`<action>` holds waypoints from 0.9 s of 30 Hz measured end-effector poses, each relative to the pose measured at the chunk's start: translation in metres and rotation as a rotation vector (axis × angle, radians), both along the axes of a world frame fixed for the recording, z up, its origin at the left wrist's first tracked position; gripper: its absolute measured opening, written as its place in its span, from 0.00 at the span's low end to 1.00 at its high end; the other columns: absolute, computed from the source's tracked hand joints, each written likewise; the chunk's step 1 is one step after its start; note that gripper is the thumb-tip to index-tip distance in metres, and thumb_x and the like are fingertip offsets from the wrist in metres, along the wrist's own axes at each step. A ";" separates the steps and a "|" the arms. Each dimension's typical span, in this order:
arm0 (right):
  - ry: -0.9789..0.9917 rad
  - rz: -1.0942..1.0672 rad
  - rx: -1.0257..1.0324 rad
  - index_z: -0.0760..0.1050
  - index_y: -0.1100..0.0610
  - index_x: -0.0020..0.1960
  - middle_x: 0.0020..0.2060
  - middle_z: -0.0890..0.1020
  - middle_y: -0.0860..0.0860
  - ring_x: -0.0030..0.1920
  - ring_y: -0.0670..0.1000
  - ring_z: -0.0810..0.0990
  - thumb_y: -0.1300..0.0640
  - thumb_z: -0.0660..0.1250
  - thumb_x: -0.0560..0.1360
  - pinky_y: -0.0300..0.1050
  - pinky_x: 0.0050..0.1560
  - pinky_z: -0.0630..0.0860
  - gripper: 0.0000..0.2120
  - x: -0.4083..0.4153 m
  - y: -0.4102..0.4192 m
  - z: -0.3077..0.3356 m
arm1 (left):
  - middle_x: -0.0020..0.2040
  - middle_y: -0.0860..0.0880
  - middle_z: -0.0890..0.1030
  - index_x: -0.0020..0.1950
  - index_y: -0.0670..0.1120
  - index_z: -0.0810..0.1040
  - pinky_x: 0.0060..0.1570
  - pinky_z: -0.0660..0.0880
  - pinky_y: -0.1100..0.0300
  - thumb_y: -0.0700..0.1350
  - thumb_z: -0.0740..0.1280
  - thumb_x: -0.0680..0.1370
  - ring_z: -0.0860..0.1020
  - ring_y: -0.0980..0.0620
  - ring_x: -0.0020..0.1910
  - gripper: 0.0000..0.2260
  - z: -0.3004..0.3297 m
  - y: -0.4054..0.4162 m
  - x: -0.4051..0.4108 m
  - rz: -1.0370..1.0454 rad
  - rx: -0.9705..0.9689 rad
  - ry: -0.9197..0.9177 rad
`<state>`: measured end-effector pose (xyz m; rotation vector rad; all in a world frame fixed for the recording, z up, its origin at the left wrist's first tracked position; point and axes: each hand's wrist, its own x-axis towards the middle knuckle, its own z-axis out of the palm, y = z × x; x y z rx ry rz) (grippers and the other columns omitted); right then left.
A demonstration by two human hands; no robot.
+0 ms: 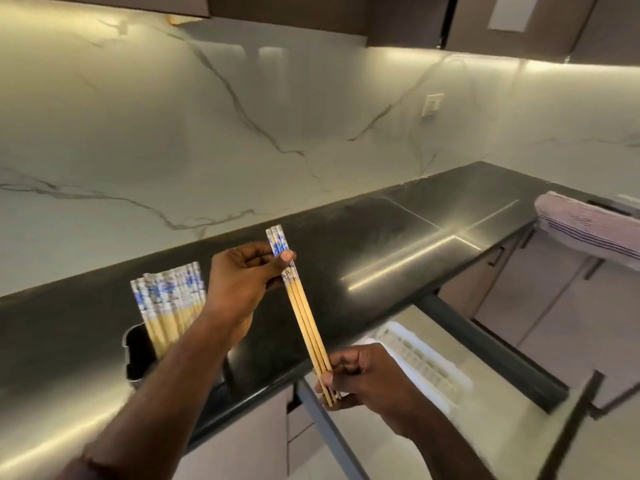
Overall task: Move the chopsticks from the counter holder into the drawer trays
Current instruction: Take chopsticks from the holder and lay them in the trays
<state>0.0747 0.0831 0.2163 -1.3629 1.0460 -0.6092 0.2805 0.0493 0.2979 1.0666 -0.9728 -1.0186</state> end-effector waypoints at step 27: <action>0.719 -0.285 0.338 0.79 0.66 0.52 0.38 0.85 0.57 0.33 0.52 0.84 0.61 0.62 0.76 0.44 0.37 0.83 0.11 -0.199 -0.070 -0.155 | 0.41 0.47 0.85 0.44 0.45 0.83 0.43 0.82 0.52 0.46 0.75 0.73 0.84 0.43 0.45 0.05 -0.285 -0.080 -0.218 -0.069 0.695 -0.241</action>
